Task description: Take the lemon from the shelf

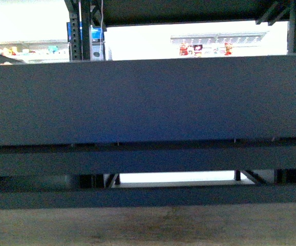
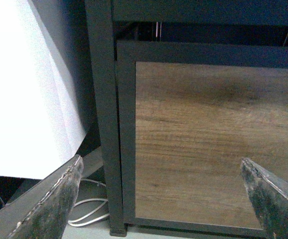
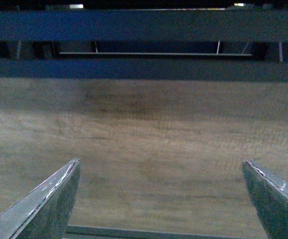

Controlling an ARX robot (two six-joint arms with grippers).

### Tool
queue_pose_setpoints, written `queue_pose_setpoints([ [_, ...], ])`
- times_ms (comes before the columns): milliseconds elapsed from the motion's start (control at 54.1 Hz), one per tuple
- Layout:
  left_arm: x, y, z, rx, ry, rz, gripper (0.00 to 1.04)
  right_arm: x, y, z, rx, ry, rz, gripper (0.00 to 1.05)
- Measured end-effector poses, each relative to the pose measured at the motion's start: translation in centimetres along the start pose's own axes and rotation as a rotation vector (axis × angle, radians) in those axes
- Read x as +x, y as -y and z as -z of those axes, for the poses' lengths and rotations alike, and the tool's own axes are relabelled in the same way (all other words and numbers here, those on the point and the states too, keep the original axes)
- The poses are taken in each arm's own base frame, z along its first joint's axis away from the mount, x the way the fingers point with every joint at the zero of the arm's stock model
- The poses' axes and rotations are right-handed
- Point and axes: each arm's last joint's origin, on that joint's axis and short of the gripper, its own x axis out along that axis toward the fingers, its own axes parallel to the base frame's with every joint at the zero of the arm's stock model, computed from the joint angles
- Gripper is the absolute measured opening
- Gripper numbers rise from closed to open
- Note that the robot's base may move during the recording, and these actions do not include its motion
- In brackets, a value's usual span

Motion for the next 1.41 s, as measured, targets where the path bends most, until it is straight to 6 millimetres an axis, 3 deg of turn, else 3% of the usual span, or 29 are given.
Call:
queue_pose_setpoints([
  [1405,0.0,0.0,0.0,0.0,0.0,0.0,0.97,0.0,0.0,0.0,0.0,0.0,0.0,0.97],
])
